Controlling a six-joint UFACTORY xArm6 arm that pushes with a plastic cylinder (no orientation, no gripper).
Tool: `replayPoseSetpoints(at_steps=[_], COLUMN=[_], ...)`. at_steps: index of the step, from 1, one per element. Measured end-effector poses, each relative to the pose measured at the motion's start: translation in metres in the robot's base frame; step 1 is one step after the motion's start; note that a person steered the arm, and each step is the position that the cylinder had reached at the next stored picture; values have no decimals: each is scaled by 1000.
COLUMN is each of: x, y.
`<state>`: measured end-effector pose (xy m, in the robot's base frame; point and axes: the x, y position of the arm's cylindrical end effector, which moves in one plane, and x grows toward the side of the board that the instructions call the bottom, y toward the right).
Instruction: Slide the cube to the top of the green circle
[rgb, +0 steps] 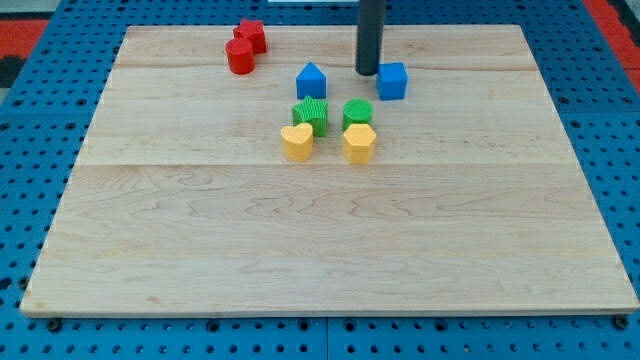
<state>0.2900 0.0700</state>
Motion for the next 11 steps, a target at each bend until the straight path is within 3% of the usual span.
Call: replayPoseSetpoints(at_steps=[2, 3, 4, 5, 6, 7, 8, 11], x=[-30, -2, 15, 15, 3, -50, -81, -98], y=[45, 82, 71, 15, 6, 3, -66, -189])
